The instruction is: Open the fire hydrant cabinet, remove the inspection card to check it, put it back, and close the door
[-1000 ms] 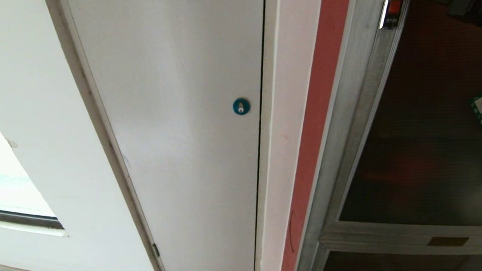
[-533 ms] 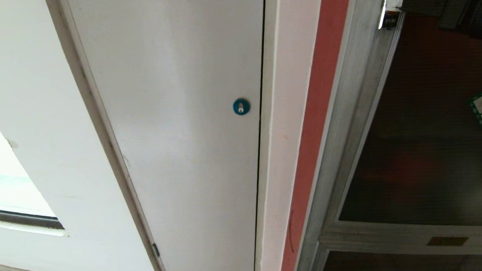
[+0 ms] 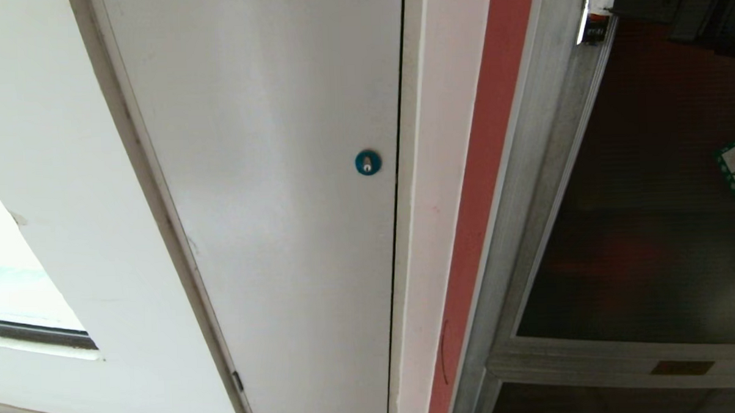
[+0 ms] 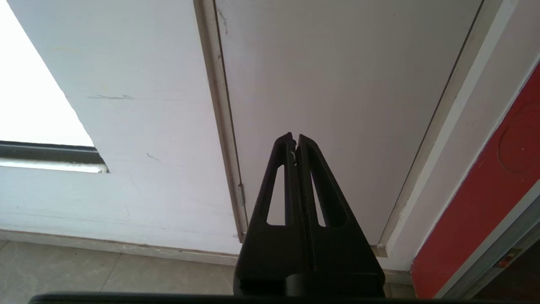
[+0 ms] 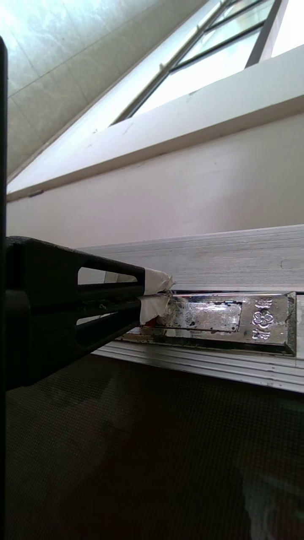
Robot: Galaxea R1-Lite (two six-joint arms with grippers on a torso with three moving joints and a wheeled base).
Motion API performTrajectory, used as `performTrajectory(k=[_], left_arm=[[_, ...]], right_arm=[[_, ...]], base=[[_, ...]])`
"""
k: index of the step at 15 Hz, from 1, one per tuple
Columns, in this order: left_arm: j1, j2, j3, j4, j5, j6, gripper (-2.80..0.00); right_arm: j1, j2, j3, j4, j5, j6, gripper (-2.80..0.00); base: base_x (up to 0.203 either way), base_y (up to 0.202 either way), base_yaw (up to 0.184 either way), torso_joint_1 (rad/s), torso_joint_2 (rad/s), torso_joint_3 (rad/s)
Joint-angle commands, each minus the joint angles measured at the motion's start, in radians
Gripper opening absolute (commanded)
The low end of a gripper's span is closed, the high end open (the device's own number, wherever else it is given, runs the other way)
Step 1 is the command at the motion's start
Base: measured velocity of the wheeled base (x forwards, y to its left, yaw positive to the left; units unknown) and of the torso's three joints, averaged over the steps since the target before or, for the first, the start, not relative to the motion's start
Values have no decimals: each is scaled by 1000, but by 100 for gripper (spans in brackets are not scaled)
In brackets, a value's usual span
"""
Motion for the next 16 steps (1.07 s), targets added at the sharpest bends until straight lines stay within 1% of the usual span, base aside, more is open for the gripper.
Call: performTrajectory(k=[1,13,16], left_arm=[[0,0,0,1,0,0,-280],[0,1,0,0,0,0,-280],[0,0,0,0,0,0,-280]], right_arm=[[1,-5,8,-5,2,0,-280],[20,-177,113,2,18,2,-280],[19,-189,103,-5,18,0,-280]], base=[[0,0,0,0,0,0],[0,0,0,0,0,0],[0,0,0,0,0,0]])
